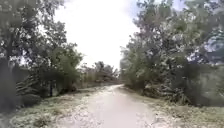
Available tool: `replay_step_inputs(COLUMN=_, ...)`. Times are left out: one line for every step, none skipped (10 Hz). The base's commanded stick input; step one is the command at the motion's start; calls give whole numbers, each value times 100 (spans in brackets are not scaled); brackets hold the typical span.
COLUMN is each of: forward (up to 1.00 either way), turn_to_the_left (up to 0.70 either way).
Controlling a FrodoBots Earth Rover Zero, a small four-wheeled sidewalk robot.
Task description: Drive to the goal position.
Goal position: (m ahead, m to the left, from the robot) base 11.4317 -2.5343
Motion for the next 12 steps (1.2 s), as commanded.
replay_step_inputs(forward=85, turn_to_the_left=0)
replay_step_inputs(forward=85, turn_to_the_left=0)
replay_step_inputs(forward=85, turn_to_the_left=0)
replay_step_inputs(forward=85, turn_to_the_left=0)
replay_step_inputs(forward=85, turn_to_the_left=0)
replay_step_inputs(forward=85, turn_to_the_left=0)
replay_step_inputs(forward=85, turn_to_the_left=0)
replay_step_inputs(forward=85, turn_to_the_left=0)
replay_step_inputs(forward=85, turn_to_the_left=0)
replay_step_inputs(forward=85, turn_to_the_left=0)
replay_step_inputs(forward=85, turn_to_the_left=0)
replay_step_inputs(forward=85, turn_to_the_left=0)
